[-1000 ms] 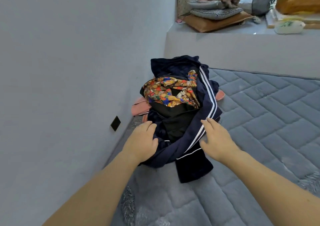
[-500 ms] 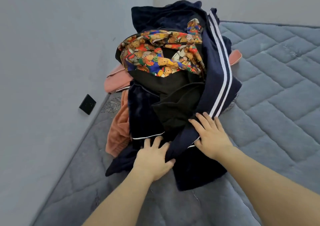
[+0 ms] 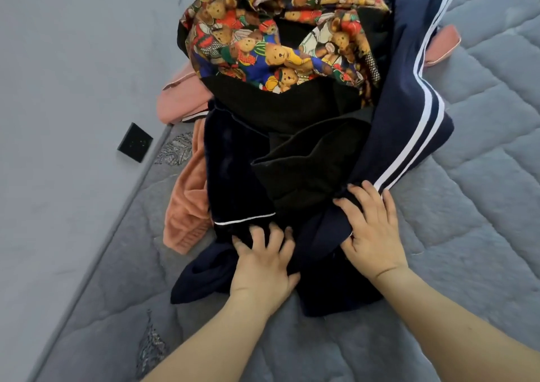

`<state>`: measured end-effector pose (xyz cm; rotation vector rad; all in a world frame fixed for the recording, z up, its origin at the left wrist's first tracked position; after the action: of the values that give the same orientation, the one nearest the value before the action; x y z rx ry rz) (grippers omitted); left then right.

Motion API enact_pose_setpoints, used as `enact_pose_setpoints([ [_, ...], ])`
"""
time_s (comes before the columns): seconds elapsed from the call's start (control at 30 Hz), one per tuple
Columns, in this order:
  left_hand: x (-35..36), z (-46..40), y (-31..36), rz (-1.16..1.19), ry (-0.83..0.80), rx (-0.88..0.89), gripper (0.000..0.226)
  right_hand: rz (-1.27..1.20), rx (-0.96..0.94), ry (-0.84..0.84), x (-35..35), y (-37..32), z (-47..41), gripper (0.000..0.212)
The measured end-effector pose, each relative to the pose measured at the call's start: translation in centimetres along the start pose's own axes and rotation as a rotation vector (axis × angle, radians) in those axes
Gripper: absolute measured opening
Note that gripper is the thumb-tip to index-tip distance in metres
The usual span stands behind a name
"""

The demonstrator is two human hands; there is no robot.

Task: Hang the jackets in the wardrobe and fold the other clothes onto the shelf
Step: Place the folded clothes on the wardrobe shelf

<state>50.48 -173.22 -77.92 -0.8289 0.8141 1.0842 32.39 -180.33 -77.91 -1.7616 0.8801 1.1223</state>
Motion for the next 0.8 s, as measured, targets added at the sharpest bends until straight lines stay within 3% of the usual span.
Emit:
enact_pose_setpoints([
  [0.2,0.2,-0.2,0.4,-0.046,0.027,-0.010,0.083,-0.017,-0.004,0.033,0.0,0.0,0.1,0.050],
  [0.33,0.2,0.1,0.3,-0.047,0.135,-0.054,0.084,-0.014,0.009,0.064,-0.9,-0.3,0.3,0.051],
  [0.5,-1.1,2.0,1.1,-0.110,0.164,-0.171,0.074,0.165,0.023,0.143,-4.8,-2.5,1.1,0.024],
  [0.63,-0.7,7.1,4.2,-0.031,0.226,-0.102,0.034,0.351,-0.057,-0.078,-7.9,-3.8,5.9,0.021],
  [0.7,0.6,10.8,6.1,0.043,0.193,-0.074,0.031,0.360,-0.063,-0.301,-8.7,-4.6,9.6,0.020],
  [0.8,2.3,16.4,9.8,0.053,0.107,-0.037,0.032,0.256,0.007,-0.492,-9.7,-5.7,16.4,0.020],
])
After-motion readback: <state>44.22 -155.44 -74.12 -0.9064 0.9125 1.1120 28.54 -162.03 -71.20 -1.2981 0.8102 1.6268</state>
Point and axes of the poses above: each hand's wrist, its own z-axis away from the middle knuckle, its own x-axis out of the palm, y = z × x, the point moved 6 cm from there along -z, towards the middle knuckle
